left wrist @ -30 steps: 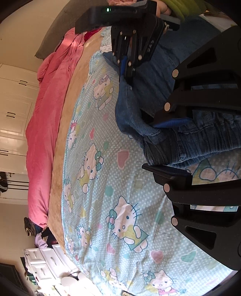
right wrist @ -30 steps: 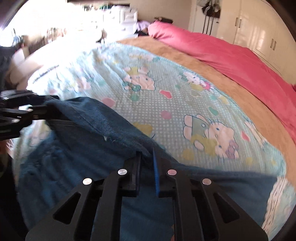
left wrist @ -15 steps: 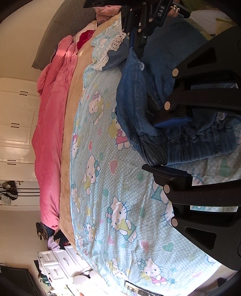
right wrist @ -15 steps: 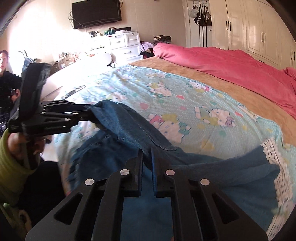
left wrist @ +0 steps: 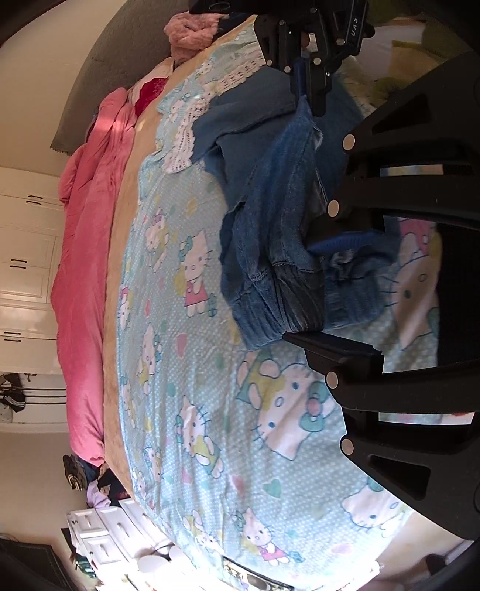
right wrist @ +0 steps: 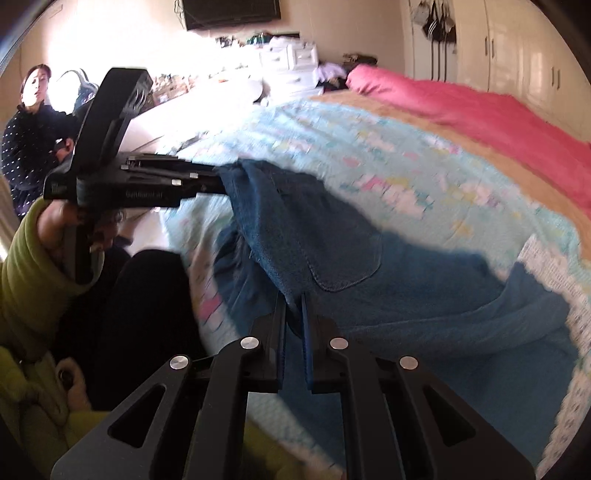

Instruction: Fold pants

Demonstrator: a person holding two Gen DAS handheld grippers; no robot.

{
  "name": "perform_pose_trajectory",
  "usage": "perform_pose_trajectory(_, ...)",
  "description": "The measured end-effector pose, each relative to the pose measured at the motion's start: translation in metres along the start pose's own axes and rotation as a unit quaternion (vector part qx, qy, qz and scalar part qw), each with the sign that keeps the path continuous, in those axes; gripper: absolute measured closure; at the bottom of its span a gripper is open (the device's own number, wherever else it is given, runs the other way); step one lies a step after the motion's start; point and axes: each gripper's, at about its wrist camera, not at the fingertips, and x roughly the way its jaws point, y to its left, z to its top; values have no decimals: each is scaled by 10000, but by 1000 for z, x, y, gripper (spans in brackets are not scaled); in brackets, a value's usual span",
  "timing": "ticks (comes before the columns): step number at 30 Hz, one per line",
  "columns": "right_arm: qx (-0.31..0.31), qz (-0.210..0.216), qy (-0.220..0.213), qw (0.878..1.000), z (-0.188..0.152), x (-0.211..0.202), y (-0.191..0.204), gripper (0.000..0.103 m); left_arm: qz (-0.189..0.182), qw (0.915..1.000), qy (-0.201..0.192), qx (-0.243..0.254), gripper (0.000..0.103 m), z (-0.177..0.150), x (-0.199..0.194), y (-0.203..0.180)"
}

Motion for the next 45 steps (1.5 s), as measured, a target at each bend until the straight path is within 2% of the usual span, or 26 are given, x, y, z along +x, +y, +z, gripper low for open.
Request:
perform_pose_trajectory(4, -66, 8, 327, 9994, -15, 17, 8, 96, 59, 9987, 496, -93, 64, -16, 18, 7)
perform_pose_trajectory(6, -40, 51, 375, 9993, -17, 20, 10, 96, -18, 9977, 633, -231, 64, -22, 21, 12)
perform_pose_trajectory(10, -54, 90, 348, 9993, -18, 17, 11, 96, -88, 9985, 446, -309, 59, -26, -3, 18)
perform_pose_trajectory(13, -154, 156, 396, 9990, -21, 17, 16, 96, 151, 9990, 245, -338, 59, -24, -23, 20)
perform_pose_trajectory(16, -225, 135, 478, 9985, -27, 24, 20, 96, 41, 9991, 31, -412, 59, -16, -38, 13)
perform_pose_trajectory(19, -88, 190, 594, 9980, -29, 31, 19, 93, -227, 9997, 36, -124, 59, -7, -27, -14)
perform_pose_trajectory(21, -55, 235, 617, 9978, -29, 29, 20, 88, -274, 9995, 169, 63, 59, -7, -11, -28)
perform_pose_trajectory(25, 29, 446, 424, 9981, -24, 4, 19, 85, -55, 9971, 738, 190, 60, -26, 31, -34)
perform_pose_trajectory(27, 106, 377, 148, 9991, -19, -10, 16, 82, -11, 9971, 717, 255, 60, -31, 34, -34)
perform_pose_trajectory(29, 261, 170, -138, 9994, -12, -19, 9, 74, 4, 9971, 700, 284, 60, -30, 33, -35)
perform_pose_trajectory(31, 462, 75, -230, 9986, -6, -16, 1, 72, -13, 9972, 696, 258, 60, -31, 32, -33)
perform_pose_trajectory(34, 674, -47, 28, 9977, -9, 1, -6, 71, -11, 9973, 690, 256, 60, -32, 32, -34)
perform_pose_trajectory(37, 843, -228, 804, 9929, -22, 39, -12, 67, -30, 9974, 680, 235, 60, -32, 33, -33)
perform_pose_trajectory(38, 896, -259, 838, 9921, -25, 43, -13, 67, -55, 9974, 677, 226, 60, -32, 33, -33)
perform_pose_trajectory(43, 1122, -43, 476, 9925, -14, 21, -18, 63, -135, 9982, 580, 69, 60, -30, 25, -28)
perform_pose_trajectory(45, 1136, -185, 238, 9931, -9, 2, -23, 55, -219, 9988, 440, -41, 57, -27, 15, -25)
